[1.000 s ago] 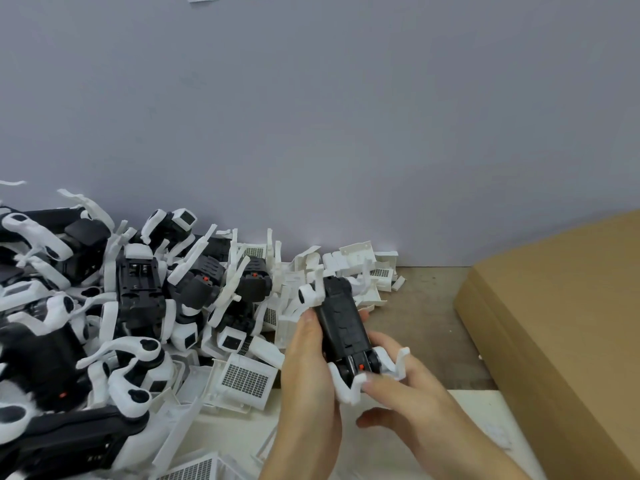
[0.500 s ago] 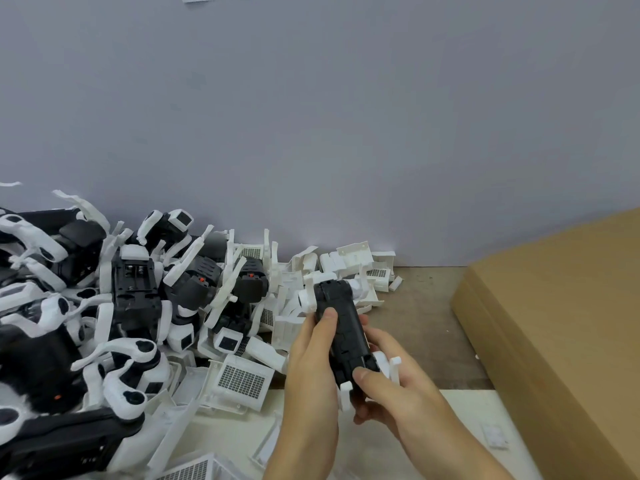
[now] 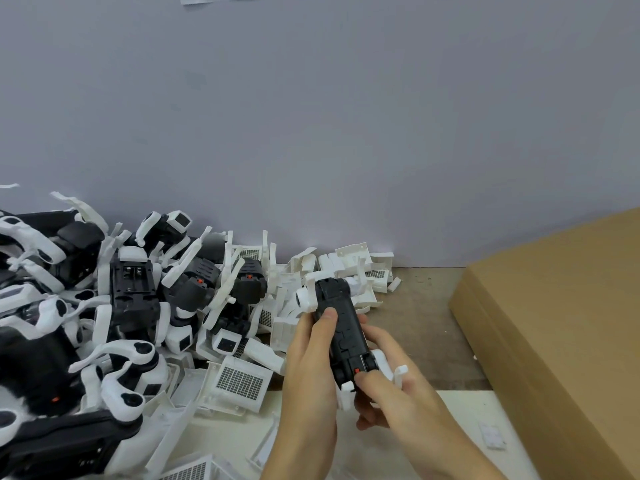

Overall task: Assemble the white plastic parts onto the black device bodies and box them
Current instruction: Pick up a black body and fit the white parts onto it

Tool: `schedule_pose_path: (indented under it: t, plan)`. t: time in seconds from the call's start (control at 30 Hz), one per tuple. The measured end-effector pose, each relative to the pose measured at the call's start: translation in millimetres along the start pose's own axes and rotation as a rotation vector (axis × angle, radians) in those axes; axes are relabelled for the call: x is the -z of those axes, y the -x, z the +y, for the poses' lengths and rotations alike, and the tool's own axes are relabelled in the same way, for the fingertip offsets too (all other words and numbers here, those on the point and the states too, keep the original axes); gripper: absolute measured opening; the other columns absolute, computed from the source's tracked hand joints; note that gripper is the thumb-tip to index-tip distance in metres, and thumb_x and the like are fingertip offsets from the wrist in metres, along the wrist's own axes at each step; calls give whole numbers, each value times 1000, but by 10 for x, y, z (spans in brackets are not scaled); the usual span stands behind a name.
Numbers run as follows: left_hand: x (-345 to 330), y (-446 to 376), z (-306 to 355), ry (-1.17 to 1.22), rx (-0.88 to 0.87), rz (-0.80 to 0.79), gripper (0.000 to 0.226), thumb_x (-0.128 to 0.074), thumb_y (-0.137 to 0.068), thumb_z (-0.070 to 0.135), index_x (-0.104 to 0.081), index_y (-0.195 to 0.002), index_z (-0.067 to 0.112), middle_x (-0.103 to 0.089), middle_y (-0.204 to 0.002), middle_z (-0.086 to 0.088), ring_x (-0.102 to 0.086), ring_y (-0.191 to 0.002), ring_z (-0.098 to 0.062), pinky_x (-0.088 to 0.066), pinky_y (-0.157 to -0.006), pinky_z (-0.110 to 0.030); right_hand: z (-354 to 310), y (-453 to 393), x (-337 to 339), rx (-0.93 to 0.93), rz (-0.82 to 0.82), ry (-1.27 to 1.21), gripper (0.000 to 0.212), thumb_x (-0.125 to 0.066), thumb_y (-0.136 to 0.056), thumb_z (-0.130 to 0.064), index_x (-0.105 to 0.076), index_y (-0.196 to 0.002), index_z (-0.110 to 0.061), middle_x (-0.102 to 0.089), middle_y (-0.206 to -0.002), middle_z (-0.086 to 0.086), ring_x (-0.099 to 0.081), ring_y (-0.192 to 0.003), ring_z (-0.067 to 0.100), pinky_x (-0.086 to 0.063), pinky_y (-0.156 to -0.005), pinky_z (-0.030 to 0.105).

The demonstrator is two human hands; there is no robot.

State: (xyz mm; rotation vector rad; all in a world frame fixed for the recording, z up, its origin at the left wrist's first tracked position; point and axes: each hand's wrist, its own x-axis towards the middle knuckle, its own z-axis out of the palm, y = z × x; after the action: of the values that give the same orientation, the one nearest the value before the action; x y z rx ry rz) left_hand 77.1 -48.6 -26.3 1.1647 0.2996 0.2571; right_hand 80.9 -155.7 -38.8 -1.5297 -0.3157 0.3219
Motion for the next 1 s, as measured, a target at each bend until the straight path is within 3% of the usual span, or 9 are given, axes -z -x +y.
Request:
schedule_pose_path:
  t: [0.07,0.17,0.4,0.63,0.83,0.9,1.0]
  plan:
    - [-1,-3,-3,2,-1,-11,21,-57,-94,38,-75,-93,28,-73,-84,-2,-66,-81,-26,-48,-71,-47,-8,-13,-10,-9,-1,-61,41,-56,-78,-31,-59,-102,-64,-66,-73,-11,-54,-59,9,-52,-66,27]
    - [-4,-4,-10,-3,-8,-28,20,-57,-95,38,-75,-96,30,-74,-83,1,-67,-80,-23,-45,-70,-43,15,-38,-17,-8,13,-126,36,-59,-74,-37,-64,-104,-56,-66,-76,-5,-53,-60,13,-50,-64,29]
    - [2,-14,-17,-19,-23,-24,29,-54,-96,39,-75,-103,20,-73,-88,-8,-66,-79,-27,-44,-70,-44,70,-54,20,20,-49,-170,48,-58,-70,-22,-67,-105,-55,-63,-71,-7,-51,-60,12,-50,-65,29]
    - [9,-14,-2,6,-4,-42,26,-55,-96,36,-76,-97,21,-76,-90,-5,-66,-79,-24,-46,-65,-39,78,-44,36,8,-82,-156,54,-56,-65,-20,-67,-103,-56,-63,-72,-6,-51,-62,14,-51,-66,28]
    - [9,-25,-28,-13,-18,-28,19,-60,-95,40,-75,-92,28,-73,-86,-4,-67,-86,-30,-47,-75,-50,19,-22,13,-6,-46,-112,49,-54,-70,-26,-64,-103,-60,-63,-71,-11,-52,-59,9,-50,-66,27]
    - [8,-10,-11,-14,-13,-42,26,-64,-85,49,-74,-95,28,-72,-88,-4,-67,-91,-34,-46,-76,-52,-10,-10,4,-5,-29,-94,45,-54,-73,-29,-63,-102,-62,-62,-68,-13,-51,-57,6,-50,-65,25]
    - [7,4,8,-16,5,-31,35,-61,-76,53,-74,-98,28,-73,-95,-4,-67,-105,-35,-49,-93,-56,-28,6,-9,-8,-11,-59,45,-55,-73,-33,-61,-107,-62,-60,-63,-17,-50,-55,4,-49,-64,22]
